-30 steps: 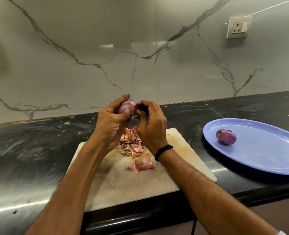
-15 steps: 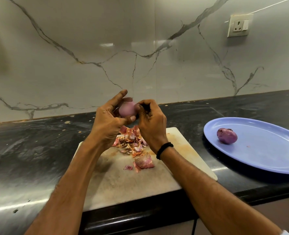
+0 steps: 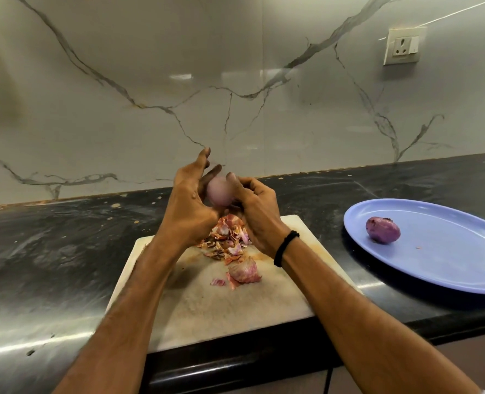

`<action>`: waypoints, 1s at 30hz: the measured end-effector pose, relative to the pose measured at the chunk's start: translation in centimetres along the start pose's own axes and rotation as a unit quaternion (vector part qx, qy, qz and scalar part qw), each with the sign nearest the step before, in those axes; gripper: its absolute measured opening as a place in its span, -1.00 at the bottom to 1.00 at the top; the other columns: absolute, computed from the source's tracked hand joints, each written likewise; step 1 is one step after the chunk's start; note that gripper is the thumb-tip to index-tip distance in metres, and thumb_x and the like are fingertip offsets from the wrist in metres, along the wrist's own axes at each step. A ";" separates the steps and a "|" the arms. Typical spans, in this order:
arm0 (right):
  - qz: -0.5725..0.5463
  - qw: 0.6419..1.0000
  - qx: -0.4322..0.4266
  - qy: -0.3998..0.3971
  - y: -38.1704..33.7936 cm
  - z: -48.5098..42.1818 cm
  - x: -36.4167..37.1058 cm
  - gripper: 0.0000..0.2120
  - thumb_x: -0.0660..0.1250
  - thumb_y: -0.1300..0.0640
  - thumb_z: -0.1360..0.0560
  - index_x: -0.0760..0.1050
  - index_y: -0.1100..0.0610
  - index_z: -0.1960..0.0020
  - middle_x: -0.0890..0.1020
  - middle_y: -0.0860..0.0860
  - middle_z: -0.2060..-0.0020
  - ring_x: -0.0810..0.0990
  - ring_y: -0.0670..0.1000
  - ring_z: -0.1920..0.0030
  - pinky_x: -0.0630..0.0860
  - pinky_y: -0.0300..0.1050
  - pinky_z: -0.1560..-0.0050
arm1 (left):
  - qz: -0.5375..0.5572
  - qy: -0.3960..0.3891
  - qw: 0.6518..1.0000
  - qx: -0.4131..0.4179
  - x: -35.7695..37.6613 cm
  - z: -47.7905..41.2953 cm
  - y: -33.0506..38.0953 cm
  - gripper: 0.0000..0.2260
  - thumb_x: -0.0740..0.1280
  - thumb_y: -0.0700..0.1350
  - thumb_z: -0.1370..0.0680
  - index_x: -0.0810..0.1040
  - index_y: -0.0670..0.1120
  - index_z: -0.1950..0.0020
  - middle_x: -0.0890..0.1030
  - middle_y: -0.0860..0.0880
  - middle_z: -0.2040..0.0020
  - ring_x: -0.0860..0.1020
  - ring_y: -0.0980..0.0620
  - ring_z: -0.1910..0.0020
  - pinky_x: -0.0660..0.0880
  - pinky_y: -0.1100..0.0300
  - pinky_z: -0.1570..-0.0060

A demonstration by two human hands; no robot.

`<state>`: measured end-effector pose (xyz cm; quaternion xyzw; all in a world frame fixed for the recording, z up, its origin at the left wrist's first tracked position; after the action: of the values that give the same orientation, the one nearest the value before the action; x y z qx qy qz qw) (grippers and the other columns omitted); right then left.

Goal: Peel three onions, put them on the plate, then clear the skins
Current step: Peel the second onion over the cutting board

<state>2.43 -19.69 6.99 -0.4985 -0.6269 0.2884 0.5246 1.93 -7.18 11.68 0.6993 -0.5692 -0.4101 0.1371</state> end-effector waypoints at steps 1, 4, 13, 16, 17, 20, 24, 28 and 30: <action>0.002 1.000 -0.001 0.008 0.0 0.0 -0.3 -0.65 0.37 0.03 -0.51 0.52 0.31 -0.12 0.62 0.25 -0.06 0.64 0.18 -0.05 0.62 0.11 -0.04 | -0.026 -0.002 1.000 0.014 0.2 0.0 0.1 0.00 0.53 -0.45 -0.36 0.07 0.03 -0.62 0.27 -0.16 -0.50 0.41 0.07 -0.44 0.43 0.26 -0.36; 0.021 0.999 -0.005 0.025 0.0 0.0 -0.9 -0.82 0.27 0.16 -0.60 0.51 0.27 -0.07 0.60 0.22 -0.05 0.64 0.15 -0.04 0.64 0.08 -0.02 | -0.073 -0.005 0.997 0.040 0.5 0.1 0.4 0.02 0.52 -0.46 -0.36 0.02 0.00 -0.64 0.29 -0.18 -0.45 0.42 0.09 -0.40 0.33 0.50 -0.28; 0.083 0.992 -0.089 0.035 -1.7 0.1 -0.8 -0.87 0.25 0.28 -0.60 0.48 0.17 -0.12 0.54 0.15 -0.12 0.60 0.12 -0.13 0.65 0.06 0.00 | -0.121 0.000 0.993 -0.009 0.0 0.2 -0.3 -0.24 0.59 -0.25 -0.39 0.36 -0.16 -0.53 0.46 -0.12 -0.38 0.45 0.04 -0.32 0.35 0.44 -0.26; 0.160 0.975 -0.155 0.028 -3.1 0.5 -0.6 -0.82 0.23 0.34 -0.59 0.44 0.10 -0.10 0.51 0.07 -0.08 0.60 -0.05 -0.05 0.66 -0.04 0.05 | -0.060 -0.004 0.997 -0.040 -0.1 0.3 -0.5 -0.35 0.53 -0.31 -0.44 0.42 -0.12 -0.50 0.52 -0.07 -0.38 0.57 0.03 -0.25 0.54 0.15 -0.28; 0.187 0.966 -0.180 0.022 -3.5 0.6 -0.4 -0.80 0.25 0.33 -0.58 0.44 0.07 -0.10 0.51 0.07 -0.07 0.61 -0.07 -0.02 0.66 -0.05 0.06 | -0.043 -0.002 0.998 -0.047 -0.2 0.3 -0.6 -0.35 0.51 -0.34 -0.45 0.41 -0.10 -0.51 0.52 -0.06 -0.40 0.58 0.04 -0.24 0.56 0.10 -0.27; 0.279 0.930 -0.241 0.015 -4.0 0.7 0.3 -0.81 0.31 0.21 -0.58 0.46 -0.02 -0.14 0.53 0.11 -0.06 0.62 0.06 -0.01 0.66 0.05 0.08 | -0.002 0.002 0.998 -0.055 -0.6 0.3 -0.5 -0.35 0.42 -0.42 -0.50 0.38 -0.06 -0.54 0.49 -0.02 -0.42 0.58 0.09 -0.23 0.54 0.17 -0.27; 0.336 0.896 -0.289 0.034 -4.7 1.2 0.5 -0.83 0.33 0.20 -0.57 0.53 0.12 -0.16 0.50 0.13 -0.06 0.60 0.04 0.00 0.62 -0.12 0.01 | 0.014 -0.007 0.998 -0.053 -0.6 0.2 -0.5 -0.38 0.35 -0.45 -0.53 0.39 -0.02 -0.52 0.48 0.01 -0.40 0.58 0.20 -0.14 0.54 0.40 -0.08; 0.365 0.869 -0.333 0.031 -5.2 1.6 0.8 -0.83 0.35 0.26 -0.54 0.56 0.17 -0.13 0.52 0.15 -0.06 0.60 0.06 0.00 0.60 -0.23 -0.01 | 0.022 -0.026 0.998 -0.043 -0.5 0.1 -0.4 -0.38 0.31 -0.48 -0.54 0.40 0.04 -0.48 0.46 0.00 -0.41 0.56 0.21 -0.14 0.49 0.49 -0.03; 0.381 0.854 -0.353 0.037 -5.3 1.6 0.7 -0.84 0.37 0.28 -0.53 0.58 0.19 -0.11 0.54 0.15 -0.04 0.61 0.06 0.02 0.61 -0.19 0.00 | 0.019 -0.036 0.998 -0.037 -0.4 0.1 -0.3 -0.38 0.32 -0.48 -0.54 0.39 0.06 -0.46 0.45 -0.01 -0.42 0.55 0.21 -0.14 0.47 0.50 -0.05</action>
<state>-0.79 -20.56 11.50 -0.8604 -0.4279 0.2061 0.1850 2.03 -6.65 11.57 0.6673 -0.5714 -0.4533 0.1505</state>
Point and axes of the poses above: each hand's wrist, its own z-axis away from the middle knuckle, its own x-axis out of the palm, y = z × x, the point moved 10 cm from there along -z, towards the middle knuckle
